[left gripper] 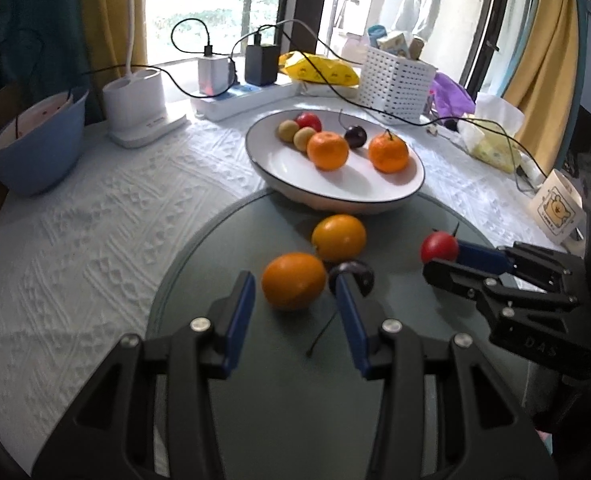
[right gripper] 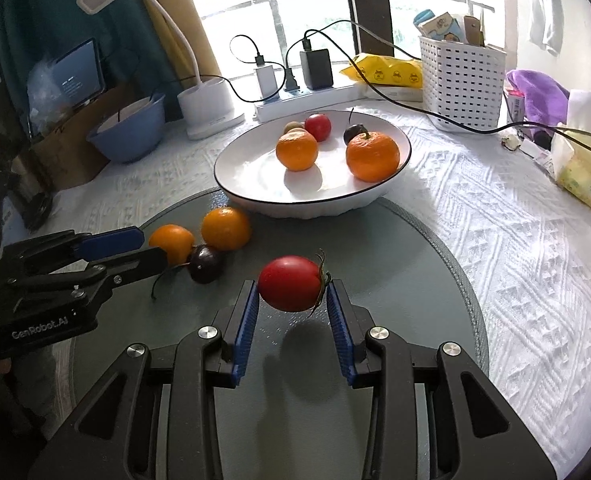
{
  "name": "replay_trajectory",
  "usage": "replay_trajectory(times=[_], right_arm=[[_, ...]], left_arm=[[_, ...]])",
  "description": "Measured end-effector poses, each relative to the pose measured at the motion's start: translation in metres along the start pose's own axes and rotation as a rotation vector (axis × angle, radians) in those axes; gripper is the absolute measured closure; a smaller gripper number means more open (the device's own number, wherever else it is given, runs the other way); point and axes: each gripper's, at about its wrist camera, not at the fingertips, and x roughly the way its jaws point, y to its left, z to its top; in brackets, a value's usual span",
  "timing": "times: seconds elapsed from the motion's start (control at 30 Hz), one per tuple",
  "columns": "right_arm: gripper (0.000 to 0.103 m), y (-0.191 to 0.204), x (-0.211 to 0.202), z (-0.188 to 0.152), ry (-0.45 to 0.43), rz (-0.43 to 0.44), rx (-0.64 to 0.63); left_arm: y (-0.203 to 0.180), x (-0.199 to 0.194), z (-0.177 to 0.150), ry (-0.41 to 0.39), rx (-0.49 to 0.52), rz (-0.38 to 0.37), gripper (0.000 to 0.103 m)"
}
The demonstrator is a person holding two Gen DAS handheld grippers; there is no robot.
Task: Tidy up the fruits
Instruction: 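Grasp a red tomato with the right tool while the left tool grasps an orange, then carry the tomato and orange over the white plate and release both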
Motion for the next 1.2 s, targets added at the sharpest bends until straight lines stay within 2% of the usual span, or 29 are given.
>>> replay_trajectory(times=[0.23, 0.3, 0.37, 0.5, 0.8, 0.97, 1.2], right_arm=[[0.066, -0.002, 0.002, 0.002, 0.001, 0.014, 0.006], [0.066, -0.002, 0.004, 0.002, 0.005, 0.016, 0.006], [0.065, -0.001, 0.004, 0.003, 0.008, 0.012, 0.0], [0.066, 0.001, 0.004, 0.004, 0.009, -0.002, -0.01], [0.065, 0.014, -0.005, 0.009, -0.011, -0.023, -0.035], [0.065, 0.026, -0.009, 0.012, -0.017, -0.023, -0.061], [0.065, 0.035, -0.011, 0.024, -0.037, -0.026, -0.08]], left_arm=[[0.01, 0.015, 0.003, 0.028, -0.055, -0.024, 0.059], [0.009, 0.015, 0.003, 0.026, -0.046, -0.026, 0.06], [0.01, 0.015, 0.004, 0.033, -0.057, -0.049, 0.065], [0.01, 0.012, 0.002, 0.029, -0.036, -0.052, 0.066], [0.011, -0.022, 0.002, -0.054, 0.002, -0.038, 0.066], [0.022, -0.036, 0.005, -0.074, -0.049, -0.093, 0.066], [0.024, -0.047, 0.015, -0.105, -0.044, -0.113, 0.066]])
